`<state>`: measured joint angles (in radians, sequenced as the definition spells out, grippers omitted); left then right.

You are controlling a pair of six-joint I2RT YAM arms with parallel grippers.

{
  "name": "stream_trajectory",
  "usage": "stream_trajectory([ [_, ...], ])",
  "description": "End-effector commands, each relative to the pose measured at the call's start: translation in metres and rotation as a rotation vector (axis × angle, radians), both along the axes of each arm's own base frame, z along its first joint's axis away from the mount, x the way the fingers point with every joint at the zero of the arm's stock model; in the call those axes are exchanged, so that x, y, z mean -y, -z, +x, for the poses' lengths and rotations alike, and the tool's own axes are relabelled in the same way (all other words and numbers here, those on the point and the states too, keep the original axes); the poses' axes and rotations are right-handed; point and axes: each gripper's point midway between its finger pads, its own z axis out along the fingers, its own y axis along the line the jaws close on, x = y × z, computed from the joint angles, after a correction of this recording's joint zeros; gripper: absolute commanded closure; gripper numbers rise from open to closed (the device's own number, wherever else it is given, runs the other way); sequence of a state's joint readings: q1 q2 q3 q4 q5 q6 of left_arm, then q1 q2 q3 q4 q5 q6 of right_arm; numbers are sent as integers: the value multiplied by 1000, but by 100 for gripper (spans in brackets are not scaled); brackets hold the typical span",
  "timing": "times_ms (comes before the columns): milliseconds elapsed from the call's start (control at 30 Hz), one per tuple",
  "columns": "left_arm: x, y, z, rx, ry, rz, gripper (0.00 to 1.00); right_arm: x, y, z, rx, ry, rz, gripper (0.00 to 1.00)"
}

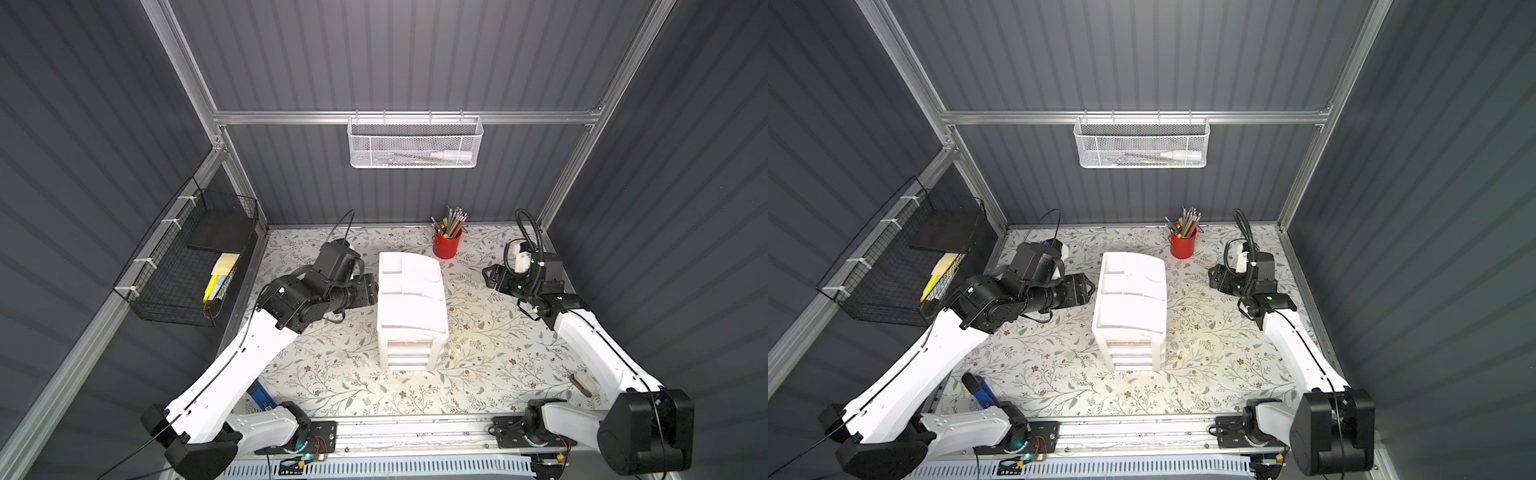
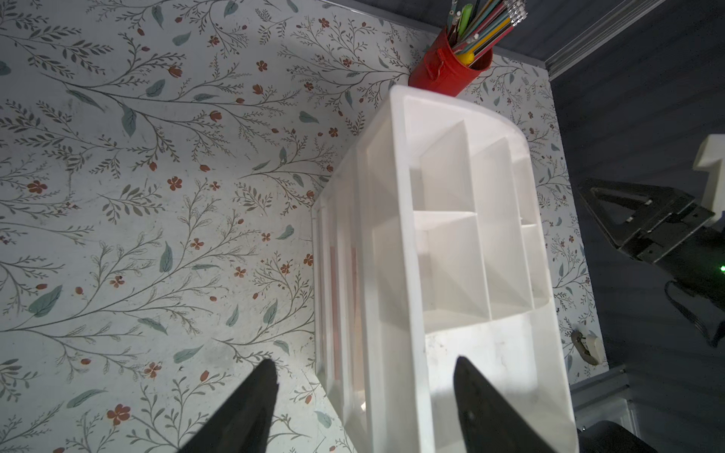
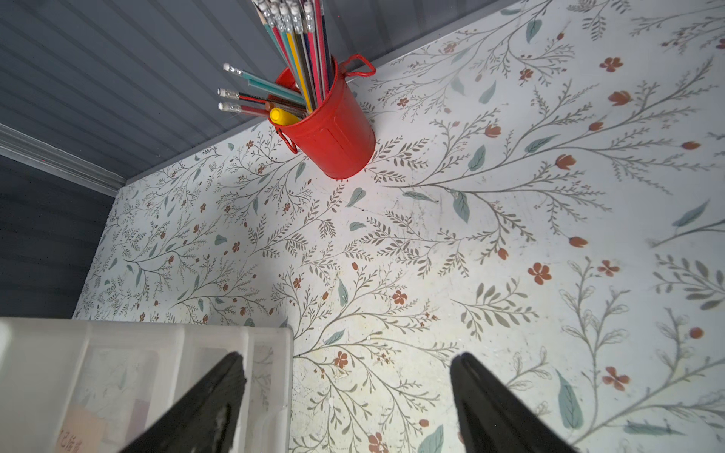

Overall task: Take the postcards out of the drawer
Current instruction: Move the storage box to the center of the board.

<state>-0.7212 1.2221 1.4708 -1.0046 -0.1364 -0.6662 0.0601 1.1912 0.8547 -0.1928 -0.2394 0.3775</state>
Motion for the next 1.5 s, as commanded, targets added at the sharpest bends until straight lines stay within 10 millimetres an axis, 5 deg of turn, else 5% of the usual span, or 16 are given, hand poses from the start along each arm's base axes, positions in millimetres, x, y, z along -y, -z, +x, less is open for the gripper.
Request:
stream_trajectory([
  [0,5,2,5,0,0,21,31,0,0,-4,-7,-1,-9,15],
  [400,29,4,34,12,25,62,50,2,6,-8,-22,6,-22,15],
  [1467,30,35,38,-90,41,185,93,1,8,-10,-32,4,-11,15],
])
